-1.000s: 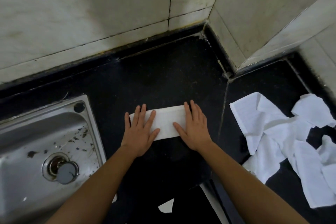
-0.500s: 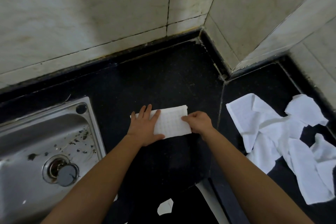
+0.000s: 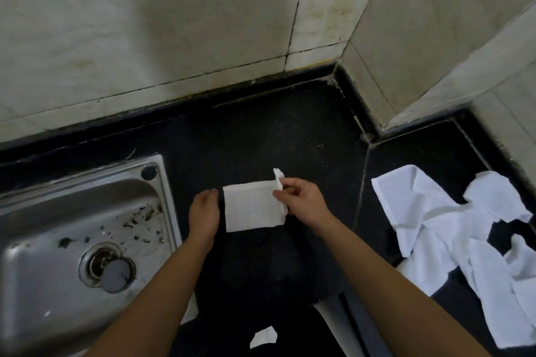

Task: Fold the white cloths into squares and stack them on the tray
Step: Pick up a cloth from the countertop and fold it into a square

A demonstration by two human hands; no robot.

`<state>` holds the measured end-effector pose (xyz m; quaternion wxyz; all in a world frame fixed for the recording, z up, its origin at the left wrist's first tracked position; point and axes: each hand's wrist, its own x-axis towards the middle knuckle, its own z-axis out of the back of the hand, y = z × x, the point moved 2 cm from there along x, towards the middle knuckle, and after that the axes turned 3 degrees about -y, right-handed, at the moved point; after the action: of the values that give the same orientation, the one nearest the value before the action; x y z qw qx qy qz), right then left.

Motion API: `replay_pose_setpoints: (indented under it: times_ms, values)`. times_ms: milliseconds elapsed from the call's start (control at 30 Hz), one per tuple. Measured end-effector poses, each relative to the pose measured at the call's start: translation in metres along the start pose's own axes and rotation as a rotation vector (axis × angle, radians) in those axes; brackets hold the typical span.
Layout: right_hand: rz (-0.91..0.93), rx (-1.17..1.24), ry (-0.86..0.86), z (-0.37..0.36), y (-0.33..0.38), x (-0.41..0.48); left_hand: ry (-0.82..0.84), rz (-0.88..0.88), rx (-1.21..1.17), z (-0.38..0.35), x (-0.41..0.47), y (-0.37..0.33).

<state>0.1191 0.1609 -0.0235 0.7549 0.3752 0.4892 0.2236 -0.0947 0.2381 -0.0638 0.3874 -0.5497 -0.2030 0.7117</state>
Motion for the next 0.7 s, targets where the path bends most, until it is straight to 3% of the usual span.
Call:
replay_pose_setpoints:
  times_ms: [33, 100, 433, 500, 633, 700]
  values:
    - [0.029, -0.083, 0.023, -0.013, 0.002, 0.001, 0.039, 0.127, -0.168, 0.005, 0.000, 0.001]
    - [0.082, -0.232, 0.073, -0.040, 0.006, 0.003, 0.111, 0.194, -0.298, 0.014, -0.002, -0.002]
    - [0.143, -0.489, 0.193, -0.105, 0.005, 0.003, 0.252, 0.207, -0.400, 0.026, -0.005, -0.003]
    - [0.168, -0.500, 0.145, -0.090, 0.005, 0.001, 0.234, 0.106, -0.212, 0.025, -0.006, -0.005]
    - [0.616, -0.861, -0.067, -0.045, -0.012, -0.005, 0.227, -0.626, 0.736, 0.025, -0.005, -0.005]
    - [0.703, -1.082, 0.014, -0.034, -0.023, -0.004, 0.308, -0.831, 1.063, 0.020, -0.003, -0.002]
